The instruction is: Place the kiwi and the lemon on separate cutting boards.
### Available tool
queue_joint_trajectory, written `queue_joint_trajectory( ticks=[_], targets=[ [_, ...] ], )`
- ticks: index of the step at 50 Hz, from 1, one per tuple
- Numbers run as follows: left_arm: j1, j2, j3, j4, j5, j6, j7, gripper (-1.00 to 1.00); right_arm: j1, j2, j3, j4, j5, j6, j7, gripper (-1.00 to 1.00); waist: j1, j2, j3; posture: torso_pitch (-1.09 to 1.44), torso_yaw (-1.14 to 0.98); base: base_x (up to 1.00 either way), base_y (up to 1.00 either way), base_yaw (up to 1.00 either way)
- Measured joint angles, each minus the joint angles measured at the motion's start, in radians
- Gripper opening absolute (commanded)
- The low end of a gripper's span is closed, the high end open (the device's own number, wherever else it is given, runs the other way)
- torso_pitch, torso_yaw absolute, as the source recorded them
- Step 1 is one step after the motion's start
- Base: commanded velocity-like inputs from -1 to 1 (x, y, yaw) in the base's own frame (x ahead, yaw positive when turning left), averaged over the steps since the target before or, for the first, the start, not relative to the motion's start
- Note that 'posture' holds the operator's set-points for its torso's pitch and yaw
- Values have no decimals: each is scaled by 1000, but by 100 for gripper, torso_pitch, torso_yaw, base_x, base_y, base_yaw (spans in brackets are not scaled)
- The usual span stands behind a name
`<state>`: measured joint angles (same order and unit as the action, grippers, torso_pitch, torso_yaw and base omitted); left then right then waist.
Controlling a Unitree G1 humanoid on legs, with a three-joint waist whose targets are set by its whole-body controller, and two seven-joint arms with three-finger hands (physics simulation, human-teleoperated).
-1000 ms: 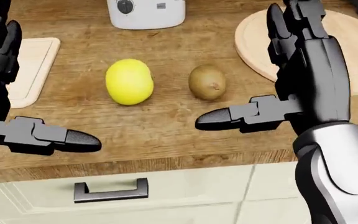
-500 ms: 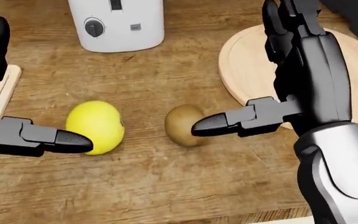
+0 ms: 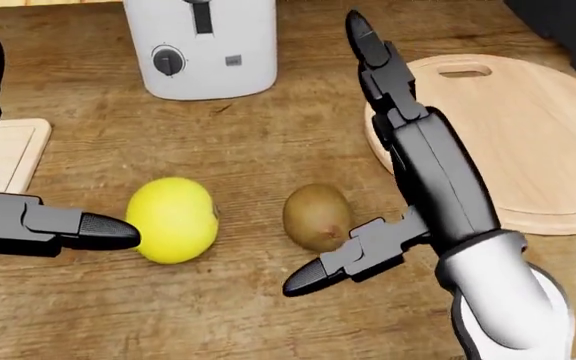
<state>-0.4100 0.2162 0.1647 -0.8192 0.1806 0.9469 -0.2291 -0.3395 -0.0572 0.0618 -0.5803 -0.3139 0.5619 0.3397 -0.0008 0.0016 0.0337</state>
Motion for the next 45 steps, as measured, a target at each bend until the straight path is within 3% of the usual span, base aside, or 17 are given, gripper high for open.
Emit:
queue_joint_trajectory(
  ticks=[11, 45],
  targets=[
    [1, 1, 2, 2, -6, -2, 1, 100, 17, 12, 3, 68, -91, -74, 64, 100, -2, 5, 0, 0, 0, 0, 0, 0],
    [42, -16, -9, 15, 5, -35, -4, 100, -174, 18, -17, 389, -152, -198, 51, 100, 1, 7, -11, 0, 0, 0, 0, 0]
  ],
)
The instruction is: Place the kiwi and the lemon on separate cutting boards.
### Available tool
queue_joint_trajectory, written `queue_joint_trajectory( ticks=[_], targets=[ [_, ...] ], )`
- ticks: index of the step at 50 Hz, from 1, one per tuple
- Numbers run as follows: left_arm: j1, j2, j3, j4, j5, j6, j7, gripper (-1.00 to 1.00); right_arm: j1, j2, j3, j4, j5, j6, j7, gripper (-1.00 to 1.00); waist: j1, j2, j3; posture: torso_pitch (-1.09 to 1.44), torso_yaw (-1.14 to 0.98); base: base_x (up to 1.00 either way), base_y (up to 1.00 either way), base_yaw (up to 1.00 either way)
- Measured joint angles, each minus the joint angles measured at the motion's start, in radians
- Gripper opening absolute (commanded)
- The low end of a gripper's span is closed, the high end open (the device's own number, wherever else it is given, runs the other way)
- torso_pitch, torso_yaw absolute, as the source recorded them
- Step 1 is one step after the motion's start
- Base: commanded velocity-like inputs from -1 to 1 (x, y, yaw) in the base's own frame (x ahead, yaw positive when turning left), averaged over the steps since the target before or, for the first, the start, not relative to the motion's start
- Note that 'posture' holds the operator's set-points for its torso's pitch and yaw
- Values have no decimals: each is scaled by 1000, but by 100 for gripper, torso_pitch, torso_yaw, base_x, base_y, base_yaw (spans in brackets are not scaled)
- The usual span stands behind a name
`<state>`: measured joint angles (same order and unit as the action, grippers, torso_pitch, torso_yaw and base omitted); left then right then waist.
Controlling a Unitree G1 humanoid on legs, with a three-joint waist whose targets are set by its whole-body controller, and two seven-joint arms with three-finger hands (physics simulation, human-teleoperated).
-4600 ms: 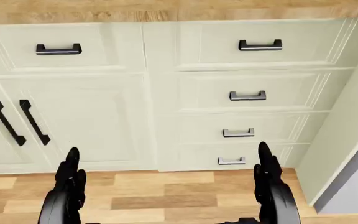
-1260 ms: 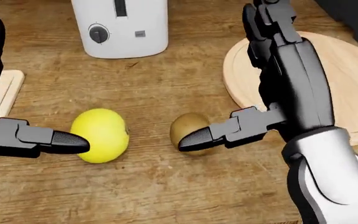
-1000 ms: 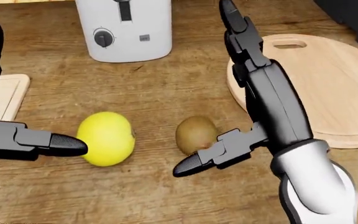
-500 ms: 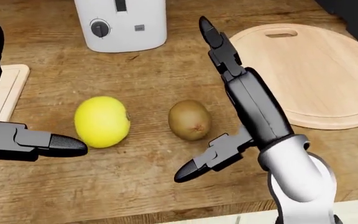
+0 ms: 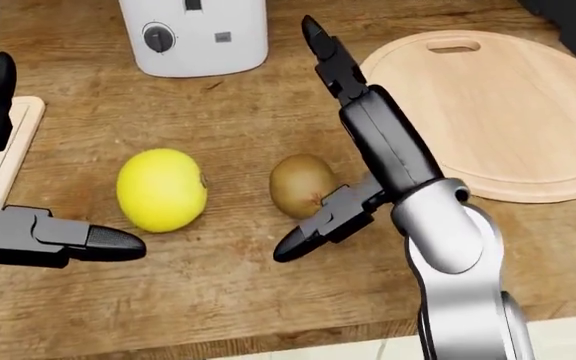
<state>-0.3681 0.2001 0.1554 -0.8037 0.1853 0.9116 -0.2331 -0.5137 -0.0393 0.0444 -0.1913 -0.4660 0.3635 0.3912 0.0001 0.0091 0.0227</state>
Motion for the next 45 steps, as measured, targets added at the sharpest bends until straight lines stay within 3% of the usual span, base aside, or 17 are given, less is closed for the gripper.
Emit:
queue_joint_trajectory(
  ticks=[16, 21, 22, 25, 36, 45],
  targets=[
    [-9, 3, 6, -5, 3, 8, -9, 100, 14, -16, -8, 68, -4, -56, -18, 100, 1, -2, -2, 0, 0, 0, 0, 0],
    [-6, 3, 7, -3, 1, 4, -7, 100, 22, -16, -11, 64, -4, -57, -12, 71, 0, -3, -2, 0, 0, 0, 0, 0],
    [-6, 3, 7, -2, 1, 4, -7, 100, 24, -16, -11, 65, -3, -59, -12, 55, 0, -3, -2, 0, 0, 0, 0, 0],
    [-5, 3, 6, -2, 1, 3, -6, 100, 29, -16, -12, 69, -2, -62, -12, 33, -1, -3, -1, 0, 0, 0, 0, 0],
    [-3, 3, 7, 1, 3, -1, -6, 100, 51, -17, -13, 80, 7, -68, -13, 14, 0, -3, 3, 0, 0, 0, 0, 0],
    [2, 7, 16, -20, 2, 8, -9, 100, 69, -15, -12, 51, 7, -64, -12, -24, 0, -3, 1, 0, 0, 0, 0, 0]
  ],
)
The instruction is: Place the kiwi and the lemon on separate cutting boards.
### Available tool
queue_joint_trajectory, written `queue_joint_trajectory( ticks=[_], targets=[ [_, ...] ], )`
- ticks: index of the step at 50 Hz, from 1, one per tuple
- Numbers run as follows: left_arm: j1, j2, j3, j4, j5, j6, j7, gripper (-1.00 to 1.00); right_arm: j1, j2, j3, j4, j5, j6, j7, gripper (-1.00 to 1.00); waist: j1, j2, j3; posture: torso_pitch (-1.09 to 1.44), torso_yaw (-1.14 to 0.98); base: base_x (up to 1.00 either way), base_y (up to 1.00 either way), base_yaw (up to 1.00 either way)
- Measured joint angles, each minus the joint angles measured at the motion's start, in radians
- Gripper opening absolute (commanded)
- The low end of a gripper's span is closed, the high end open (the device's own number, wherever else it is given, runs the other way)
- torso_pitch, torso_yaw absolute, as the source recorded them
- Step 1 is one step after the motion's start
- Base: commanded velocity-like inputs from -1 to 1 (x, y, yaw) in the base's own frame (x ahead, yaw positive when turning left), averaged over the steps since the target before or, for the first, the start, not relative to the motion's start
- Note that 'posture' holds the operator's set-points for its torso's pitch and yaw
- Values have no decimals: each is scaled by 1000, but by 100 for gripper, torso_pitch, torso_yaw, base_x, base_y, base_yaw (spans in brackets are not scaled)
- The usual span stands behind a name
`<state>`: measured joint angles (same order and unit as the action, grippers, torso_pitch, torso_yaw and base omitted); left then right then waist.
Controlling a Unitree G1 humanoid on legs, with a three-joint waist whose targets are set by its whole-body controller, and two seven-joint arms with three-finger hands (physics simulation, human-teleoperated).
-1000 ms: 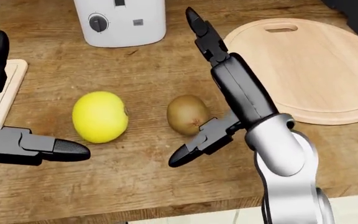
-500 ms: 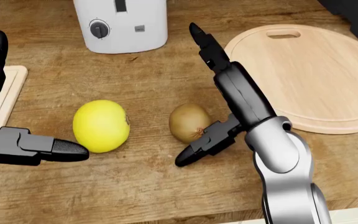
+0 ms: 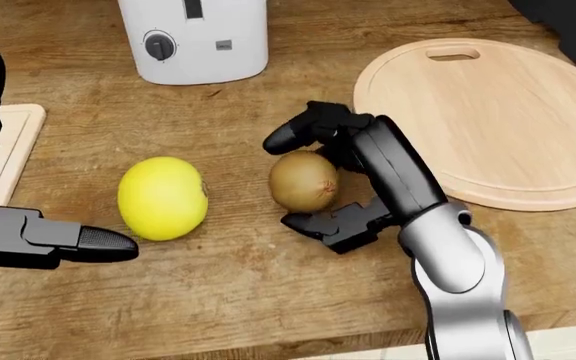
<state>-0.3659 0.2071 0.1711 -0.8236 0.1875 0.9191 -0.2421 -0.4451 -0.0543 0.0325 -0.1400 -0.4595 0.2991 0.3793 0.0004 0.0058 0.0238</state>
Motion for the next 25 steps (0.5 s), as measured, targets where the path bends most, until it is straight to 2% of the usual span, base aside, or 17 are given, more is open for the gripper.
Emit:
queue_joint_trajectory(
  ticks=[7, 13, 19, 25],
  targets=[
    [2, -2, -3, 7, -1, -5, 2, 100, -15, 2, -3, 5, 5, 5, -2, -40, 0, 0, -1, 0, 0, 0, 0, 0],
    [1, -1, -1, 7, -3, -5, 2, 100, -40, -4, 1, -11, 8, 41, 12, -42, 0, 1, 3, 0, 0, 0, 0, 0],
    [-1, 1, 3, 6, -6, -2, 2, 100, -104, -20, -13, -9, 10, 72, 25, -42, 0, 1, 3, 0, 0, 0, 0, 0],
    [-5, 3, 3, 6, -12, 0, 2, 100, -241, -77, -56, 84, 31, 85, 24, -44, 0, 1, 4, 0, 0, 0, 0, 0]
  ],
)
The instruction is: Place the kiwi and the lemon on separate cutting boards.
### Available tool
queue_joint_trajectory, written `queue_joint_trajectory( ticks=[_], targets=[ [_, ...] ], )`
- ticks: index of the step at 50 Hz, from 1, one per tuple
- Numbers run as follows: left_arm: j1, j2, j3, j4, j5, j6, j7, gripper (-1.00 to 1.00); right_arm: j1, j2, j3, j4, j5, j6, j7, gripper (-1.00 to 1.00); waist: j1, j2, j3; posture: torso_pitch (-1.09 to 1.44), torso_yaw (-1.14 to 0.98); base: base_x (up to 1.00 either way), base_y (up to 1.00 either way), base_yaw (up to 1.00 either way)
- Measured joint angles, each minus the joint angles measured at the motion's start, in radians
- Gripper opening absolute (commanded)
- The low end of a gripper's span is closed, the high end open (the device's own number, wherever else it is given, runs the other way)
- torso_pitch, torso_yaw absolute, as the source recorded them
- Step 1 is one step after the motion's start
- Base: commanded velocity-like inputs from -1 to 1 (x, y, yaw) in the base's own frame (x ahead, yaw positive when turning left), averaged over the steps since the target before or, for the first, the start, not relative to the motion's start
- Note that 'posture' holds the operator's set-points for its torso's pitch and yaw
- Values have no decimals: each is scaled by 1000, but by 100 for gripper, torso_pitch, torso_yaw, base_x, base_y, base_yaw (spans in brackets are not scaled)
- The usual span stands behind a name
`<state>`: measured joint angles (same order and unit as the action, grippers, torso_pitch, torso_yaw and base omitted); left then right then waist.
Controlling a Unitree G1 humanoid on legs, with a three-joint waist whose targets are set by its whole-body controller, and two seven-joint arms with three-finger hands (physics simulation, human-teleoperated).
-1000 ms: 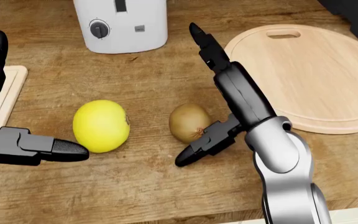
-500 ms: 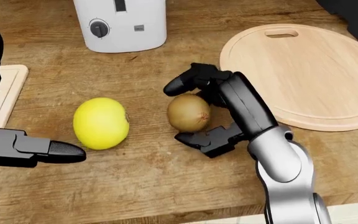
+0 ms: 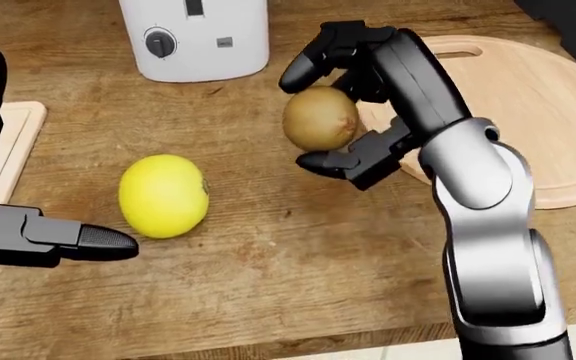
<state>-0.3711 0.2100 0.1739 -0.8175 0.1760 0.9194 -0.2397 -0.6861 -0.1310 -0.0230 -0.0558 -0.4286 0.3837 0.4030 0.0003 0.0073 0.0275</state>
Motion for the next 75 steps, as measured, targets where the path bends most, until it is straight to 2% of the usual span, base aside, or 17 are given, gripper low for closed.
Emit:
queue_joint_trajectory(
  ticks=[8, 18, 23, 35, 40, 61, 75],
  targets=[
    [7, 3, 7, -4, -2, -4, 2, 100, -141, -123, -62, 359, 35, -134, -93, -44, 0, -4, 1, 0, 0, 0, 0, 0],
    [8, -1, -5, -3, 0, -3, -3, 100, -291, -241, -88, 785, 39, -321, -216, -44, 1, -3, 5, 0, 0, 0, 0, 0],
    [10, -1, 1, -7, 4, -1, -1, 100, -327, -292, -104, 896, 35, -374, -276, -44, 1, -7, 5, 0, 0, 0, 0, 0],
    [13, -2, 1, -12, 3, -2, -3, 100, -371, -358, -103, 1052, 20, -441, -368, -43, 5, -15, 8, 0, 0, 0, 0, 0],
    [12, -1, 3, -15, 4, 1, -3, 100, -367, -363, -103, 1066, 12, -448, -381, -40, 5, -16, 9, 0, 0, 0, 0, 0],
    [19, 1, 10, -24, -3, 3, -3, 100, -358, -361, -99, 1078, -10, -449, -374, 29, 9, -19, 9, 0, 0, 0, 0, 0],
    [8, 9, 16, -31, -7, 18, -5, 100, -352, -369, -105, 1055, -3, -436, -361, 59, 9, -20, 7, 0, 0, 0, 0, 0]
  ],
)
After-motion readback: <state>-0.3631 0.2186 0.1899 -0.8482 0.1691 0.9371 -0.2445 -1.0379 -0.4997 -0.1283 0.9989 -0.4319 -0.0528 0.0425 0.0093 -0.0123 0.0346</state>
